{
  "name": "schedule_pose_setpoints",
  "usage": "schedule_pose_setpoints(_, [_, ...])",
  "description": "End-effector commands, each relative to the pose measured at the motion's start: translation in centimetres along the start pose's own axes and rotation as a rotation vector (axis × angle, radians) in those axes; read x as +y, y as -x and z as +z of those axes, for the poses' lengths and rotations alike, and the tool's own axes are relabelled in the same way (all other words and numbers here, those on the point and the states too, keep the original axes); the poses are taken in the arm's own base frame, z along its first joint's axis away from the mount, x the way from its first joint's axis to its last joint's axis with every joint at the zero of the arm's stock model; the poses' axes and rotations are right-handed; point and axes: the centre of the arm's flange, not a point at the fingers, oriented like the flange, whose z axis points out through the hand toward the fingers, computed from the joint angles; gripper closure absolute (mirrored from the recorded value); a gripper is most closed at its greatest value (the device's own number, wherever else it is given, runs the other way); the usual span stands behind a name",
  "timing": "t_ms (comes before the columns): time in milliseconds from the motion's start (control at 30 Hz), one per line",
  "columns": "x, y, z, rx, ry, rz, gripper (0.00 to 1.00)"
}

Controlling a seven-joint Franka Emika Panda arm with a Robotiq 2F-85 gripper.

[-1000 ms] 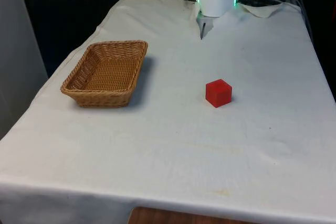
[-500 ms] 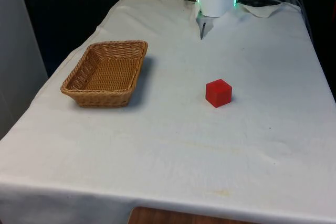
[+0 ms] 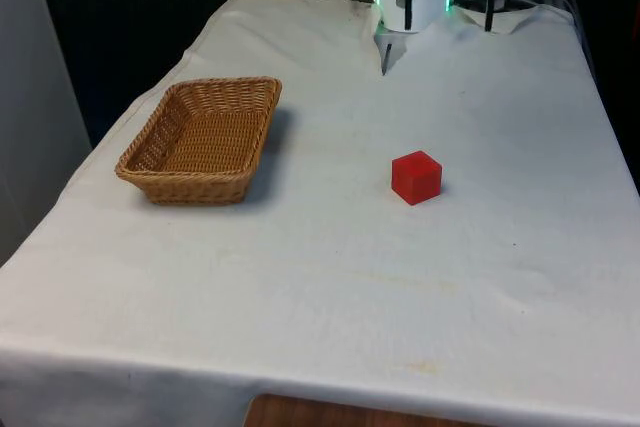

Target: Pick up the cube and place it into the basket.

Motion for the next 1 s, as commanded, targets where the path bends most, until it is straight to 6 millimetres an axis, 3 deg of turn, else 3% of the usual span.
schedule_pose_setpoints(0, [-0.1,-0.1,0.5,0.011,0.001,0.009,0.0])
schedule_pose_setpoints(333, [-0.6,-0.6,3.8,0.029,0.006,0.016,0.0])
schedule_pose_setpoints(367, [-0.5,-0.5,3.2,0.016,0.008,0.013,0.0])
schedule_pose_setpoints(567, [-1.0,-0.9,6.0,0.042,0.011,0.01,0.0])
schedule_pose_setpoints(967, [-0.9,-0.9,8.5,0.074,0.016,-0.045,0.0])
